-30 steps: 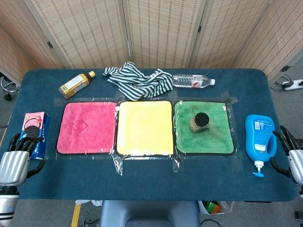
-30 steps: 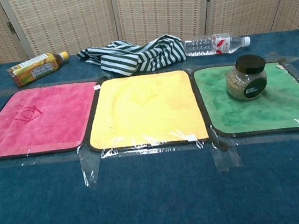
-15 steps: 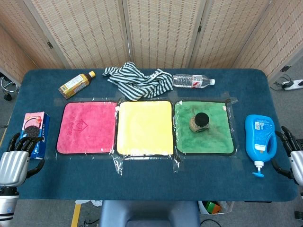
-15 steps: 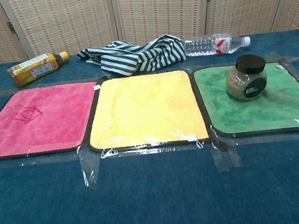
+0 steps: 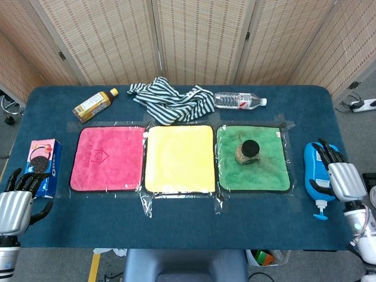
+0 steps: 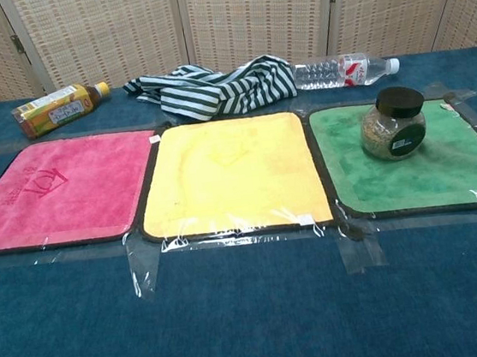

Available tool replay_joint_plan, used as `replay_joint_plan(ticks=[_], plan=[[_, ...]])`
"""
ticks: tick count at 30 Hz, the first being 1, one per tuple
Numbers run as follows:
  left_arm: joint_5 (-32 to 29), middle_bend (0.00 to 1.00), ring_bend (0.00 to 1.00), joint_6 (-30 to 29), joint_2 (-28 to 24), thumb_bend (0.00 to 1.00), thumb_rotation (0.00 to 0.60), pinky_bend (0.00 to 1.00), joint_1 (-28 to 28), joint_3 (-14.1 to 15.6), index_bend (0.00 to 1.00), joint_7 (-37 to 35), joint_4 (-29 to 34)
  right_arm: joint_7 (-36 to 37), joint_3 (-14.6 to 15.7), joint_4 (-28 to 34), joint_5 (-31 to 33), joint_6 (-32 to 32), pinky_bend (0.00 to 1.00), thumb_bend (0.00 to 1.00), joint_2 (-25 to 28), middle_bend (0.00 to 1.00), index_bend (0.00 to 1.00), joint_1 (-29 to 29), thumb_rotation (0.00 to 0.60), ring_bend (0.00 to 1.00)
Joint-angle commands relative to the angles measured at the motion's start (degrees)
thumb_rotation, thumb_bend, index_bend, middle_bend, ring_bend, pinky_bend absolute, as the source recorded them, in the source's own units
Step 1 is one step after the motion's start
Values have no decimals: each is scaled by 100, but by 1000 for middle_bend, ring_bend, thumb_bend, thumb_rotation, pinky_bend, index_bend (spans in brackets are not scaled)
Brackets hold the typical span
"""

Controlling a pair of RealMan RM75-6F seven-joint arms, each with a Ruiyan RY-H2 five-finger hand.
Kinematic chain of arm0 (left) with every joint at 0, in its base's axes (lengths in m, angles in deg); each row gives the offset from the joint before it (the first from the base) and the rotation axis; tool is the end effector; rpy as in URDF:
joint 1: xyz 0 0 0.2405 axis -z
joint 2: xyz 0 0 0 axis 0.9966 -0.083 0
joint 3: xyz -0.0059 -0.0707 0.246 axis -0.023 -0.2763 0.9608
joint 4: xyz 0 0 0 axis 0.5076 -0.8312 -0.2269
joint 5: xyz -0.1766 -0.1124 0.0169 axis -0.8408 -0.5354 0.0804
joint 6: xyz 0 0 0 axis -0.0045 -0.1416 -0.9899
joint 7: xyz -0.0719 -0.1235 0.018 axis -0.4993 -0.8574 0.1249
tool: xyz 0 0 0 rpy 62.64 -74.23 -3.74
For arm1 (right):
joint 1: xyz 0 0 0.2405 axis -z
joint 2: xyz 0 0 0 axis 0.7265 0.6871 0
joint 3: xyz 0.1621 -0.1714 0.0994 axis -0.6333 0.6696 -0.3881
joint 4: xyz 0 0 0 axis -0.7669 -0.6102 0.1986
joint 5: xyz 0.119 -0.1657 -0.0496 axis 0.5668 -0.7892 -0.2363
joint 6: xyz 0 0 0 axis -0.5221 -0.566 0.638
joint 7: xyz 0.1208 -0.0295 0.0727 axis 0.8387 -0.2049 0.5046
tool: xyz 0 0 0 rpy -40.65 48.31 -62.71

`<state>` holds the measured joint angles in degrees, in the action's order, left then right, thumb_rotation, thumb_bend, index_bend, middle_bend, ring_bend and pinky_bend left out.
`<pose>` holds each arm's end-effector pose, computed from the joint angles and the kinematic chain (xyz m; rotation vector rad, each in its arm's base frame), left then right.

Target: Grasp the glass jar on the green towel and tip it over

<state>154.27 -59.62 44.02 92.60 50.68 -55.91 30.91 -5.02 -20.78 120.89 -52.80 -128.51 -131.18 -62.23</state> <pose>-0.2576 0.1930 0.1690 -1.4033 -0.7790 -0.8825 -0.3158 -0.2644 0.1629 1.4487 -1.0071 0.9562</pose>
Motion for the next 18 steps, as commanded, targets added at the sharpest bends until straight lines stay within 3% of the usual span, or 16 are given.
replay_joint_plan(ticks=[1, 5, 10, 18], plan=[[12, 296, 217, -47, -22, 328, 600, 104, -45, 20, 239, -17, 7, -275, -218, -321, 255, 513, 126, 304, -402, 18, 0, -484, 600, 82], [10, 296, 225, -121, -66, 328, 600, 104, -113, 34, 239, -41, 18, -333, -382, -871, 482, 903, 105, 299, -921, 17, 0, -895, 600, 64], [-1, 296, 233, -205, -136, 328, 600, 103, -199, 50, 239, -68, 29, -415, -468, -1761, 672, 1271, 63, 204, -1497, 6, 0, -1283, 600, 22], [4, 296, 233, -249, -154, 328, 600, 103, -269, 75, 239, -57, 56, 110, -570, -3119, 866, 1772, 42, 184, -2353, 0, 0, -1738, 600, 0]])
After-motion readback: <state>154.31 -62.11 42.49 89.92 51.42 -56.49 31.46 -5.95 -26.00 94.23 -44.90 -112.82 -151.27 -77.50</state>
